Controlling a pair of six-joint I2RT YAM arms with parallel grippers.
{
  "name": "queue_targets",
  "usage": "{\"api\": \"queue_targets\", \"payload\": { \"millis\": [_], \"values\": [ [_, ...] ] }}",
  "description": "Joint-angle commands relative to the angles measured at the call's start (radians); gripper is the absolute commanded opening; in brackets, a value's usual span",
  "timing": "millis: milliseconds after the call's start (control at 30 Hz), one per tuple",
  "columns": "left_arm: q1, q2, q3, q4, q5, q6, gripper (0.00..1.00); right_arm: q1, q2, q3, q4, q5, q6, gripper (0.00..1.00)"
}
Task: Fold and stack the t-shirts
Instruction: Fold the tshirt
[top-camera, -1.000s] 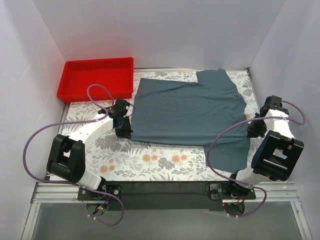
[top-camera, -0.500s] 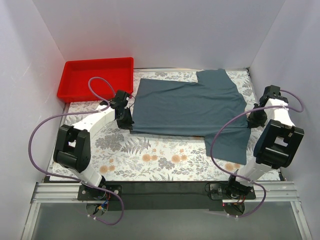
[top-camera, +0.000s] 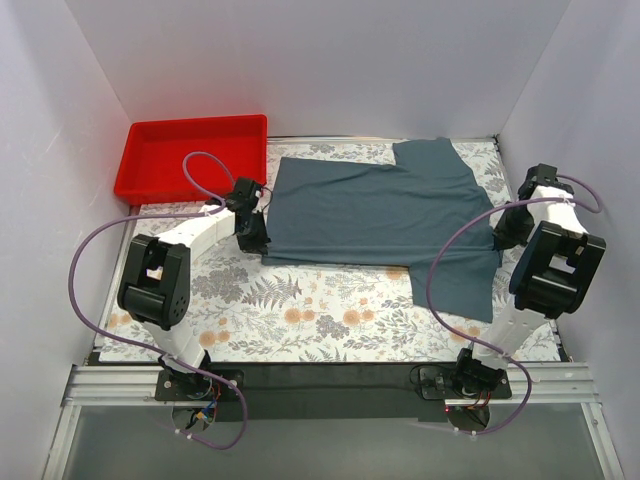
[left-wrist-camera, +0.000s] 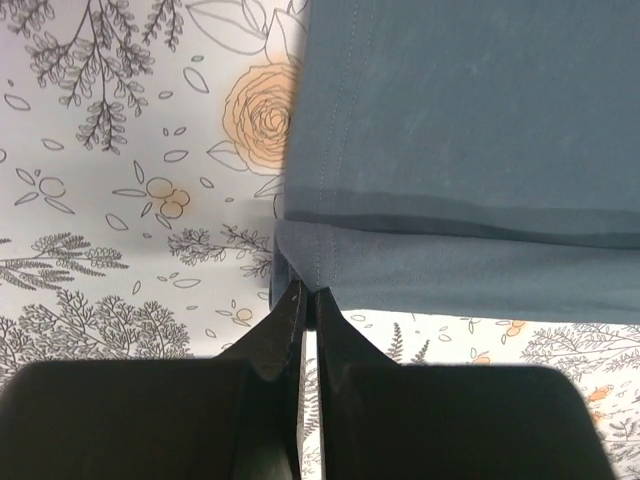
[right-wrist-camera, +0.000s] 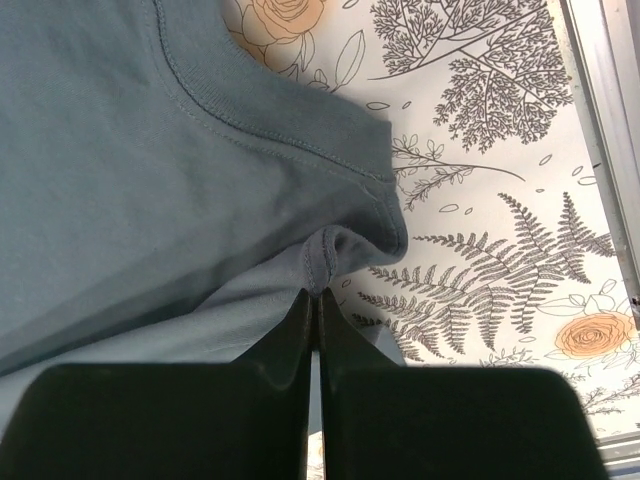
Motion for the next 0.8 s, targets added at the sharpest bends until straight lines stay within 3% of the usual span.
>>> {"api": "queue_targets", "payload": {
  "millis": [0, 767],
  "values": [
    [0.013, -0.008, 0.035, 0.047, -0.036, 0.032, 0.0, -0.003, 0.014, 0.058, 0.007, 0.024, -0.024, 0.04],
    [0.013, 0.019, 0.045, 0.172, -0.085, 0.085, 0.0, -0.001, 0.1, 0.165, 0.001, -0.007, -0.03, 0.05]
  ]
}}
